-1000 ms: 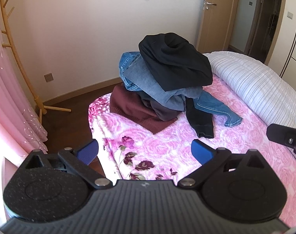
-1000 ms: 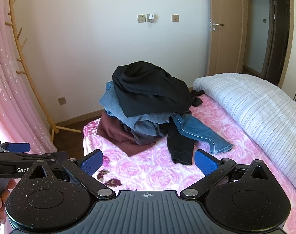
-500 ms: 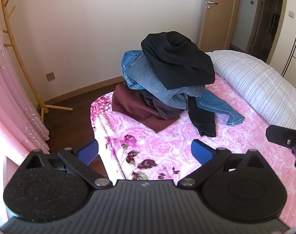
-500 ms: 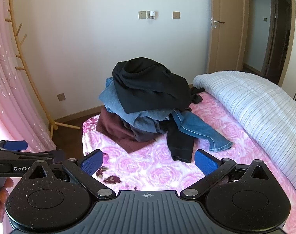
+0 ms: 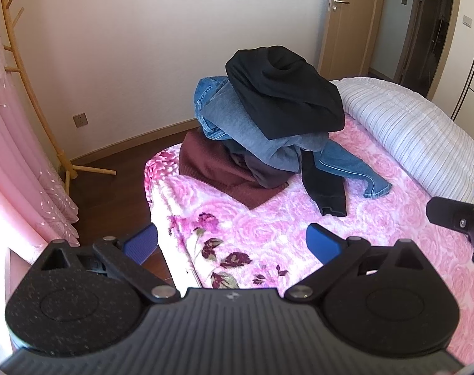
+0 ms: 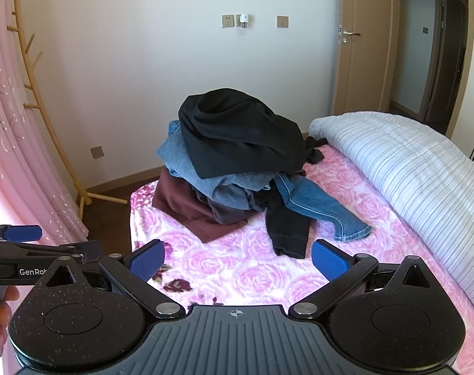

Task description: Fold clothes

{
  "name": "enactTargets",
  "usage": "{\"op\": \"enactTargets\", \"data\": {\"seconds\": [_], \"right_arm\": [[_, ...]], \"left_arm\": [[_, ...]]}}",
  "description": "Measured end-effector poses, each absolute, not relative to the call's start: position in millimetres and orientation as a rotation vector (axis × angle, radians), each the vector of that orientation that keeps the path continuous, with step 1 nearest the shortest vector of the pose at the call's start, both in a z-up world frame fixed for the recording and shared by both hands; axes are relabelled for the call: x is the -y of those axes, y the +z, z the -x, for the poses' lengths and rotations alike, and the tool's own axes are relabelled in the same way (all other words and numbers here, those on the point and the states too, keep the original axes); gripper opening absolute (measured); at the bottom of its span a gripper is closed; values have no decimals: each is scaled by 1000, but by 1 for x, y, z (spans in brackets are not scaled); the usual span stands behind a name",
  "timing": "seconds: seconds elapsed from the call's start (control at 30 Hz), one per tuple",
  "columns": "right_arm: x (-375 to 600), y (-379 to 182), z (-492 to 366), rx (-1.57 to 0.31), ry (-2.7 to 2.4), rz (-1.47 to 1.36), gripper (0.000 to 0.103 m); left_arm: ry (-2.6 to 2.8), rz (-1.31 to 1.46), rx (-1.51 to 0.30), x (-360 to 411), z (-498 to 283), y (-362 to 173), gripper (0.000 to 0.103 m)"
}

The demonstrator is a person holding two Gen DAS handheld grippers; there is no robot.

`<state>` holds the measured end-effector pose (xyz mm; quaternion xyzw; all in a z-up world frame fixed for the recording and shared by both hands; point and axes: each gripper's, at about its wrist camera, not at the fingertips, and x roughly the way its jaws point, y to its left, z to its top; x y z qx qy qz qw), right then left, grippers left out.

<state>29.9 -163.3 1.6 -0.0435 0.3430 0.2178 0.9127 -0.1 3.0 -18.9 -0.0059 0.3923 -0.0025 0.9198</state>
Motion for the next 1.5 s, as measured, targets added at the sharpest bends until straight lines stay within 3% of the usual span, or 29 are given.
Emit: {"op": "enactTargets", "data": {"seconds": [1.2, 1.5], "right_arm": [[156, -3, -31, -727, 466, 103, 102], [159, 12, -25, -503, 450, 220, 102]], "left_arm": [[-13, 28, -822, -10, 4, -19, 100], [-65, -40, -772, -17, -22, -13, 100]]}}
